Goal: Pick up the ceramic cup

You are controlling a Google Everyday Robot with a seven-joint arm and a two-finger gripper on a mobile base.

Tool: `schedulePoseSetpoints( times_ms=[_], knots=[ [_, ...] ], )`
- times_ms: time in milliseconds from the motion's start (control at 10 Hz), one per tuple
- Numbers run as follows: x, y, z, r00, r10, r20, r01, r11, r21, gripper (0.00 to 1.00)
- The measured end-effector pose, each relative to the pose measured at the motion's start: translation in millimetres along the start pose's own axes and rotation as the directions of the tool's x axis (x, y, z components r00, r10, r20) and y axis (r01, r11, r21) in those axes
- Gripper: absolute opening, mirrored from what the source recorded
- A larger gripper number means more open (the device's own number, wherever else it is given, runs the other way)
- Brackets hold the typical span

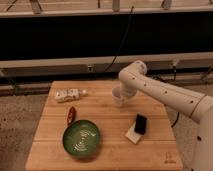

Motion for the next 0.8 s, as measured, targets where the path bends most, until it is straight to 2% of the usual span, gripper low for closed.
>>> schedulePoseSetpoints(
  times_ms=[800],
  knots=[
    [2, -13, -28, 0.999, -0.038, -0.001, 0.038, 0.999, -0.005, 0.00]
  ],
)
